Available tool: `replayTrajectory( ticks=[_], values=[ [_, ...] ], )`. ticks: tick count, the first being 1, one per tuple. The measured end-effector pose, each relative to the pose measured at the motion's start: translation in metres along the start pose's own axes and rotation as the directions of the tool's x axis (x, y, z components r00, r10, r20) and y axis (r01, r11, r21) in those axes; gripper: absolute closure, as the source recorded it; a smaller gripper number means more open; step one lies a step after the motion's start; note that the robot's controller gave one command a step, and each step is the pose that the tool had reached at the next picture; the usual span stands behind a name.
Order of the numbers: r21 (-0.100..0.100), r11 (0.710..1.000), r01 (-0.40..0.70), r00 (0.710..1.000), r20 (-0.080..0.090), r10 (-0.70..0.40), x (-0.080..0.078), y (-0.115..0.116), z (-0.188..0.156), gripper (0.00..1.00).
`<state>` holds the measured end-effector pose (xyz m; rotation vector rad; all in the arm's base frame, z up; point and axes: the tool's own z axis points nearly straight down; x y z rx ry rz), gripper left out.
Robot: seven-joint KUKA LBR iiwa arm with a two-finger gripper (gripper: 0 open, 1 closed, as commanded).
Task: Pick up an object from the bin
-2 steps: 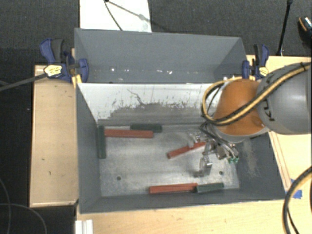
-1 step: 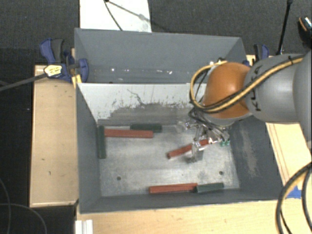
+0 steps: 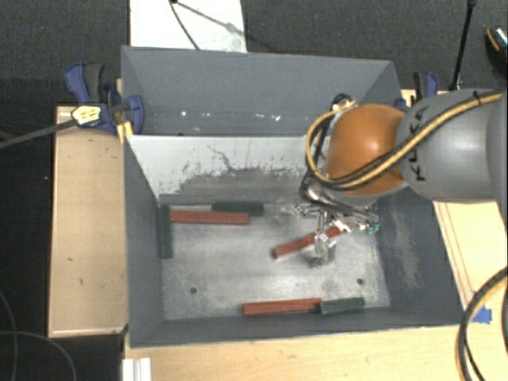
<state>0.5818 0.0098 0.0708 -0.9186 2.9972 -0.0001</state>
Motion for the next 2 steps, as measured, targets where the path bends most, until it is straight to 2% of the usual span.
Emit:
replayTrajectory(
  ticks=[1,2],
  values=[
    [0.0,1.0,-0.003,1.0,0.0,0.003,0.0,0.0,0.0,1.0],
    [0.004,1.0,-0.002,1.0,0.003,0.002,-0.002,0.005,-0.131,1.0]
  ],
)
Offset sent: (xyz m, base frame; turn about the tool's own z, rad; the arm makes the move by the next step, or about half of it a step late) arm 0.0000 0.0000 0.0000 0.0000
